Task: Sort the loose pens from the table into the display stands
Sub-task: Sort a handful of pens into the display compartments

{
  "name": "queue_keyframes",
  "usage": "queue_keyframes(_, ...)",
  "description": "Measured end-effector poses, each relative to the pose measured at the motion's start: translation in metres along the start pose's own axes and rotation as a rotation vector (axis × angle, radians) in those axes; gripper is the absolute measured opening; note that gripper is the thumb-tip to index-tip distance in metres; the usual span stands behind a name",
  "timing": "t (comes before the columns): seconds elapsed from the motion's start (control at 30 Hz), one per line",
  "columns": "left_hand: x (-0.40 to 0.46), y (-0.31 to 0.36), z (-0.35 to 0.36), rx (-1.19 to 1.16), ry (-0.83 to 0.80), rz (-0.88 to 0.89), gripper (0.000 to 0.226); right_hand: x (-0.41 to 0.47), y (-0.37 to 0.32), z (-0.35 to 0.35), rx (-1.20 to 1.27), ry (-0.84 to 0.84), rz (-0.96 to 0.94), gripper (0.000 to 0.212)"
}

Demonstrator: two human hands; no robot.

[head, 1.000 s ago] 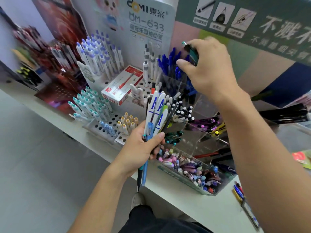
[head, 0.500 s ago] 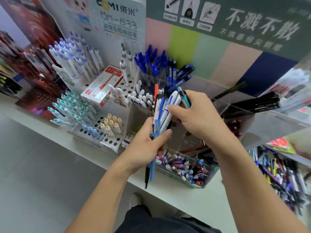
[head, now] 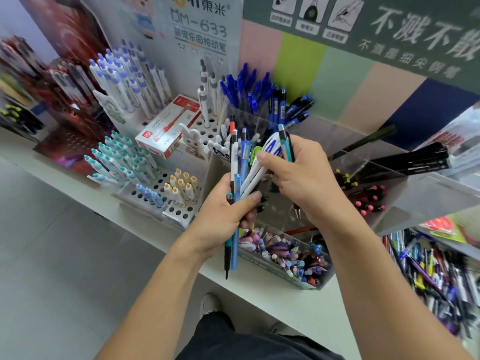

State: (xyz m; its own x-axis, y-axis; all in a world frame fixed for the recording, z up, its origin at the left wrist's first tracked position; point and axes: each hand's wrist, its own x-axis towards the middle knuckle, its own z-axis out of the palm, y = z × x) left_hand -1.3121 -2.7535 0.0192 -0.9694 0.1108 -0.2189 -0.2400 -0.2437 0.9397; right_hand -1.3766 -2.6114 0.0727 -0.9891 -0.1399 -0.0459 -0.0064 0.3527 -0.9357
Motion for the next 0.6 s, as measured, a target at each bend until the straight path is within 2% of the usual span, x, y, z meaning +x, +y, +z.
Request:
queue_keyframes(0.17, -0.002, 0.003, -0.014, 0.069, 0.050, 0.055, 0.028, -0.002, -0.013, 0.008, 0.011, 0.021, -0.089, 0.023)
queue_keyframes(0.27, -0.007, -0.003, -0.025, 0.093, 0.099, 0.046, 0.022, 0.005, -0.031, -0.008, 0.022, 0.194, -0.201, 0.026)
queue_keyframes(0.4, -0.014, -0.011, -0.036, -0.035, 0.163, 0.011, 0.018, 0.013, -0.053, -0.020, -0.072, 0.370, -0.456, 0.016)
queue_keyframes(0.5, -0.016, -0.009, -0.039, -0.066, 0.164, 0.013, 0.016, 0.026, -0.044, 0.003, -0.214, 0.299, -0.497, 0.010)
queue_keyframes(0.6, -0.017, -0.002, -0.041, -0.080, 0.141, 0.048, 0.015, 0.040, -0.021, 0.024, -0.321, 0.206, -0.443, 0.009)
